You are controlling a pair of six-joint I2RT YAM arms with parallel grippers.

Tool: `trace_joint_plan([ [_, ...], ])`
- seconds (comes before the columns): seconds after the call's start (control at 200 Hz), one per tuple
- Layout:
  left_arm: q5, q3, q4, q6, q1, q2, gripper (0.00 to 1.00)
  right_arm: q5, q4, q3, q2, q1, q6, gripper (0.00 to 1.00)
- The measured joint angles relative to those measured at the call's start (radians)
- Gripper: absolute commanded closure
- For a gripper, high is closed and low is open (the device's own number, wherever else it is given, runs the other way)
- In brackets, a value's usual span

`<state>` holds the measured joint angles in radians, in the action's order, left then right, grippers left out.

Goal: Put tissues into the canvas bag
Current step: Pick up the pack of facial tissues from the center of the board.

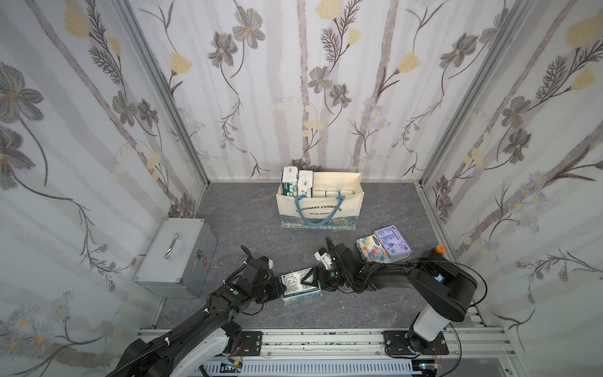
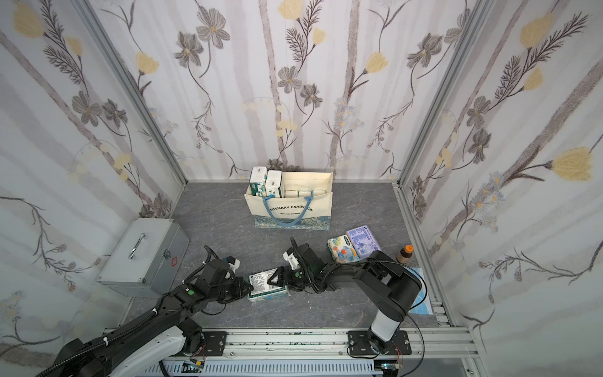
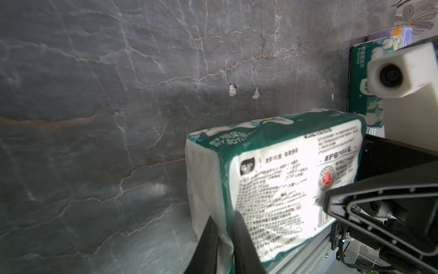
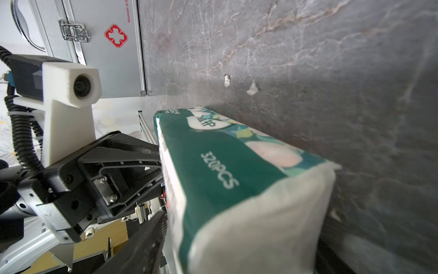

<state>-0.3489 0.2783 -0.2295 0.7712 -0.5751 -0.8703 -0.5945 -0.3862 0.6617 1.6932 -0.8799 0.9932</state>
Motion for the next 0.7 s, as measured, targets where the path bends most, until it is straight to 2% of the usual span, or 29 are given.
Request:
trace_joint_plan([
  [0.15, 0.004, 0.000, -0.003, 0.000, 0.000, -0.002, 0.83, 0.000, 0.018, 0.019, 0.000, -0.009, -0.008, 0.31],
  [0.365, 0.012, -0.003, -0.007, 0.000, 0.001, -0.003, 0.74, 0.000, 0.029, 0.024, 0.000, -0.012, -0.018, 0.39],
  [0.4, 0.011, -0.003, -0.007, 0.000, 0.001, -0.003, 0.71, 0.000, 0.030, 0.024, -0.001, -0.012, -0.018, 0.44],
  [0.495, 0.017, -0.003, -0.015, 0.005, 0.001, 0.005, 0.54, 0.003, 0.040, 0.024, -0.016, -0.013, -0.019, 0.46],
  [0.61, 0.014, -0.002, -0.034, 0.017, 0.001, 0.030, 0.37, 0.011, 0.062, 0.024, -0.039, -0.014, -0.031, 0.47],
  [0.7, -0.013, 0.014, -0.050, 0.028, 0.000, 0.066, 0.33, 0.011, 0.070, 0.024, -0.056, -0.014, -0.038, 0.50],
])
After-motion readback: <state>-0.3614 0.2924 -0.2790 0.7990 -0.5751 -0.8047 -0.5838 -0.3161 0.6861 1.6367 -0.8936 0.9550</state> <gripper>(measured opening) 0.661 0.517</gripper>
